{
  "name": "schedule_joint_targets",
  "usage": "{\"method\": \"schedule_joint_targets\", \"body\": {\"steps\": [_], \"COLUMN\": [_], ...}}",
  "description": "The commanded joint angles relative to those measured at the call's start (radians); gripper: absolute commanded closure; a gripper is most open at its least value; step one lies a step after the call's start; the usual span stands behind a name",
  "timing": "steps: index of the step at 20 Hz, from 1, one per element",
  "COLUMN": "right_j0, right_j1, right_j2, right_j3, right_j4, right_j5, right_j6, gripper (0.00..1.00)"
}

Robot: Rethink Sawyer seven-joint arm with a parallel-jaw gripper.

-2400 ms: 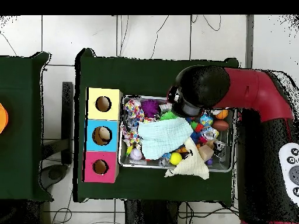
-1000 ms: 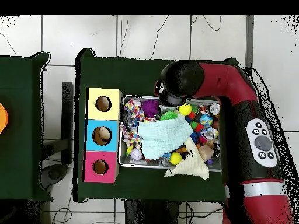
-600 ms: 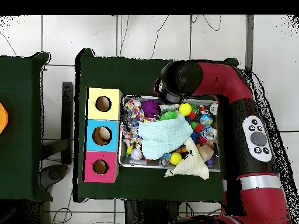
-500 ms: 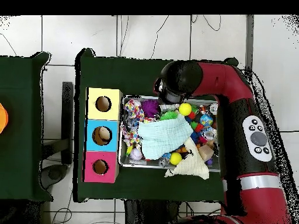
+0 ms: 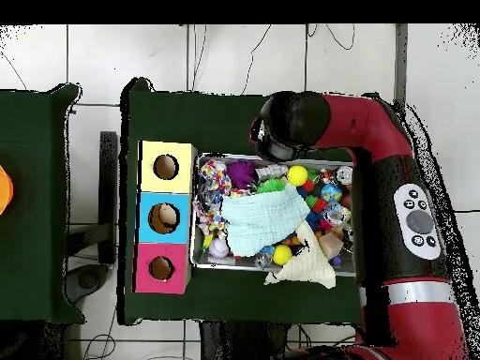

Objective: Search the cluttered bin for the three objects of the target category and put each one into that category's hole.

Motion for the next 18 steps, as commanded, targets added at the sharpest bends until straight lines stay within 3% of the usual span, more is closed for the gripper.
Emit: {"method": "schedule_joint_targets", "body": {"steps": [1,11,18], "right_j0": [0.000,0.009,0.021], "right_j1": [0.038,0.027,0.082], "right_j2": [0.051,0.049,0.047], "right_j3": [-0.052,-0.080,-0.126], "right_j4": [-0.029,-0.018,-0.037], "right_j5": [-0.009,0.028,-0.003], "right_j6": [-0.222,-0.224,-0.224], "gripper": [0.00,0.00,0.00]}}
